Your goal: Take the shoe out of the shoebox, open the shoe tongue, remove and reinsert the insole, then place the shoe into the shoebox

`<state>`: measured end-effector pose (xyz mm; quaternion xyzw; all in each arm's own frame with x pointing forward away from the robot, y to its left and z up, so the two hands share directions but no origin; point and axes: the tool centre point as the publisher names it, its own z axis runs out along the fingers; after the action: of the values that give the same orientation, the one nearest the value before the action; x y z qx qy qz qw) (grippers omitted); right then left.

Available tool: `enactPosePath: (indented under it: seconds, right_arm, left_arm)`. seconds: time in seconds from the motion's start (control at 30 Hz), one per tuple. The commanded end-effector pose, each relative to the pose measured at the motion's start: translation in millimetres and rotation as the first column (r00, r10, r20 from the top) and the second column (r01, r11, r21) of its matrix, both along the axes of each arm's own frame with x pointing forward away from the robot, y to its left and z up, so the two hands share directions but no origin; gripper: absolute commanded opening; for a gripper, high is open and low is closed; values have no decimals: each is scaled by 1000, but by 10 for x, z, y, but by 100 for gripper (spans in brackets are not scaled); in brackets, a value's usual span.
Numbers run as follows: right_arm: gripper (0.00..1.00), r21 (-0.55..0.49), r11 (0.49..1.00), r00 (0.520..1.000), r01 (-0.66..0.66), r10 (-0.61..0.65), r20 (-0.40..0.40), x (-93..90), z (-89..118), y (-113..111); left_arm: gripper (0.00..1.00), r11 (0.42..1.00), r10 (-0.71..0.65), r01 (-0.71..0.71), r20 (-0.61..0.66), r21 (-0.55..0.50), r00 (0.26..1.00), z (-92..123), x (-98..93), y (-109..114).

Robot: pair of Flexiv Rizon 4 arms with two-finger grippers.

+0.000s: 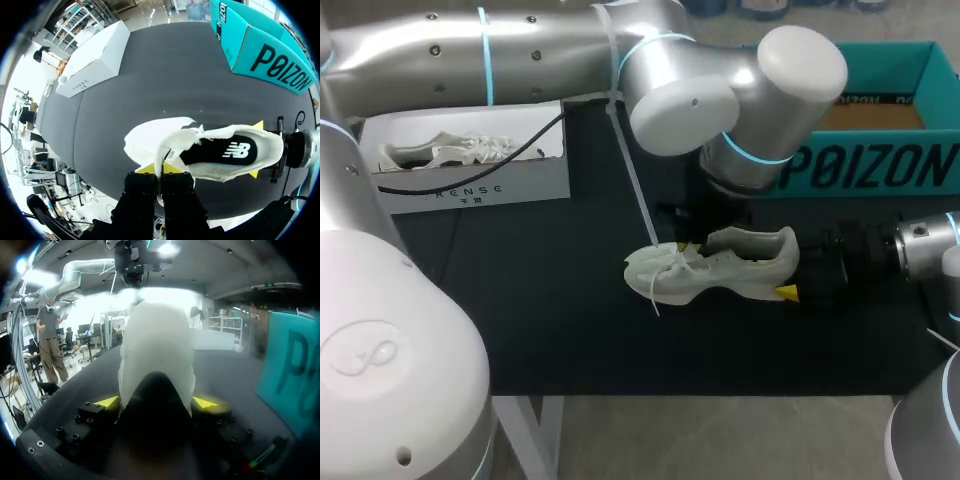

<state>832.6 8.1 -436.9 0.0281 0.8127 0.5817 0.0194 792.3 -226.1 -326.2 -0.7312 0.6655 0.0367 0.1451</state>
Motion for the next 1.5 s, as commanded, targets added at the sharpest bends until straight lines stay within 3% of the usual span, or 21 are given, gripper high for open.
enactPosePath:
  seconds: [0.03,0.2,0.23,0.33,0.37,0.4,0.73,0.77,0.8,0.83,0.87,0.9,0.97,1.1,1.13,1.2,1.23,1.5]
  right_arm:
    - [0,-1,1000,1000,1,-1,-1,-4,-81,37]
    - [0,-1,1000,1000,1,-1,-1,-4,-81,37]
    - [0,-1,1000,1000,1,-1,-1,-4,-81,37]
    - [0,-1,1000,1000,1,-1,-1,-4,-81,37]
    - [0,-1,1000,1000,1,-1,-1,-4,-81,37]
    - [0,-1,1000,1000,1,-1,-1,-4,-81,37]
    - [0,-1,1000,1000,1,-1,-1,-4,-81,37]
    - [0,-1,1000,1000,1,-1,-1,-4,-81,37]
    - [0,-1,1000,1000,1,-1,-1,-4,-81,37]
    - [0,-1,1000,1000,1,-1,-1,-4,-81,37]
    - [0,-1,1000,1000,1,-1,-1,-4,-81,37]
    - [0,-1,1000,1000,1,-1,-1,-4,-81,37]
    - [0,-1,1000,1000,1,-1,-1,-4,-81,37]
    - [0,-1,1000,1000,1,-1,-1,-4,-81,37]
    - [0,-1,1000,1000,1,-1,-1,-4,-81,37]
    - [0,-1,1000,1000,1,-1,-1,-4,-81,37]
    - [0,-1,1000,1000,1,-1,-1,-4,-81,37]
    - [0,-1,1000,1000,1,-1,-1,-4,-81,37]
  left_arm:
    - [0,958,191,-176,46,-227,981,-39,-114,290]
    - [0,947,186,-171,32,-271,982,-68,-116,324]
    - [4,943,181,-165,28,-288,983,-72,-110,321]
    - [59,936,155,-135,35,-324,987,-59,-77,253]
    - [85,935,149,-128,37,-331,988,-52,-65,229]
    - [100,932,138,-116,40,-343,990,-50,-51,211]
    - [98,879,38,-6,57,-477,998,-42,77,-11]
    - [88,874,34,-1,58,-486,998,-39,92,-34]
    - [86,870,30,3,59,-494,998,-39,100,-51]
    - [58,862,27,7,59,-507,998,-39,110,-70]
    - [40,859,26,9,60,-512,998,-37,122,-84]
    - [35,855,24,12,62,-518,998,-36,130,-97]
    - [31,849,19,16,61,-528,998,-35,151,-129]
    - [43,837,2,30,59,-547,998,-34,202,-162]
    - [38,833,-2,33,57,-553,998,-33,219,-166]
    - [7,829,-12,42,58,-558,998,-15,257,-172]
    - [0,827,-15,45,57,-560,998,0,271,-176]
    - [0,816,-23,72,92,-573,995,130,224,-124]
